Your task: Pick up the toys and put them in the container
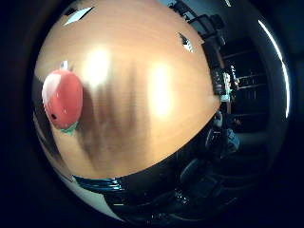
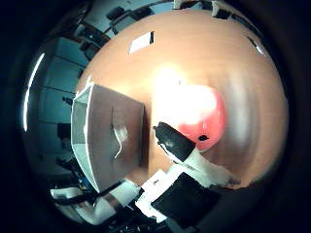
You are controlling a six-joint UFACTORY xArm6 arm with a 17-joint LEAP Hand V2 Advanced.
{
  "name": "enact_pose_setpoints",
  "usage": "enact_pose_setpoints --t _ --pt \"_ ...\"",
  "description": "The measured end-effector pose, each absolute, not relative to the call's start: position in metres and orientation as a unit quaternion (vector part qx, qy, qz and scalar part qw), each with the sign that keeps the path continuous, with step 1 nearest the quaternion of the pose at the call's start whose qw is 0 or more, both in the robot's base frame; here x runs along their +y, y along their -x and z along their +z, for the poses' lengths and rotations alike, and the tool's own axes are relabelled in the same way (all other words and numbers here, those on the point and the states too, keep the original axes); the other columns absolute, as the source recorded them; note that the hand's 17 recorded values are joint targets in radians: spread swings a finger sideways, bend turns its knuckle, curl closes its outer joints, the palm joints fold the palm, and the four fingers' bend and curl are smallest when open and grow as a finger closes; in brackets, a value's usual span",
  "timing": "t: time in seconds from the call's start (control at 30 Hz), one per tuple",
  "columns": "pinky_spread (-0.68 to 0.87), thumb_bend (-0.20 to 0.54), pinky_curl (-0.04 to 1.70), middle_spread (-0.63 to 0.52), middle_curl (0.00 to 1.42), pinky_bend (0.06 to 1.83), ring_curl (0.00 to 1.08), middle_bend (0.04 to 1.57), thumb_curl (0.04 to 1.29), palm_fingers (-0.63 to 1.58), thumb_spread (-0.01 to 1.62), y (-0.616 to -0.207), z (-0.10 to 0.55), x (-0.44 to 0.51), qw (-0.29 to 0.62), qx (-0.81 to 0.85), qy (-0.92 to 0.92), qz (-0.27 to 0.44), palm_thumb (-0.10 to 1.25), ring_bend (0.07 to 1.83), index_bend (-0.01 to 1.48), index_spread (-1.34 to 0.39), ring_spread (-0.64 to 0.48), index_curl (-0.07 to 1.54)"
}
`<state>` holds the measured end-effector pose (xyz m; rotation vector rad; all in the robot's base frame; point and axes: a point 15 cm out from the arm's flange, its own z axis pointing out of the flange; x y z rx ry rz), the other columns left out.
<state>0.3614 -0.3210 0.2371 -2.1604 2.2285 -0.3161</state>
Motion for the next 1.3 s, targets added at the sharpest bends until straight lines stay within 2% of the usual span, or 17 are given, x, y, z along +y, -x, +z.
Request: enact_pose_setpoints --t 0.7,0.77,0.87,0.97,1.07,1.17,1.23,1.3 --pt "0.45 -0.026 0.30 -0.06 0.33 0.40 0.19 0.22 0.27 0.28 1.06 -0.354 0.152 -0.331 -0.039 0.680 0.732 -0.031 0.40 0.40 0.17 -0.40 0.14 0.29" --pt "0.44 -0.023 0.30 -0.07 0.34 0.40 0.19 0.22 0.28 0.30 1.05 -0.356 0.150 -0.328 -0.040 0.677 0.734 -0.030 0.41 0.41 0.16 -0.39 0.13 0.28" --pt "0.43 -0.019 0.28 -0.11 0.35 0.40 0.21 0.27 0.28 0.44 1.05 -0.356 0.150 -0.328 -0.040 0.677 0.734 -0.029 0.44 0.50 0.16 -0.36 0.02 0.28" --pt "0.31 -0.018 0.27 -0.20 0.38 0.42 0.24 0.38 0.29 0.66 1.05 -0.358 0.149 -0.325 -0.042 0.673 0.738 -0.028 0.48 0.63 0.18 -0.37 -0.13 0.28" --pt "0.13 -0.013 0.25 -0.27 0.42 0.46 0.26 0.48 0.30 0.81 1.05 -0.357 0.146 -0.323 -0.052 0.665 0.745 -0.026 0.54 0.72 0.18 -0.40 -0.24 0.29" --pt "-0.18 -0.007 0.29 -0.32 0.47 0.67 0.32 0.56 0.32 1.13 1.05 -0.358 0.142 -0.319 -0.056 0.658 0.751 -0.022 0.64 0.83 0.21 -0.44 -0.31 0.32" --pt "-0.35 -0.008 0.35 -0.32 0.52 0.81 0.37 0.68 0.33 1.31 1.05 -0.360 0.143 -0.318 -0.058 0.654 0.754 -0.022 0.70 0.90 0.32 -0.46 -0.31 0.39" --pt "-0.40 -0.008 0.39 -0.29 0.58 0.90 0.41 0.81 0.35 1.37 1.04 -0.362 0.145 -0.317 -0.059 0.652 0.756 -0.024 0.75 1.00 0.49 -0.45 -0.28 0.47"
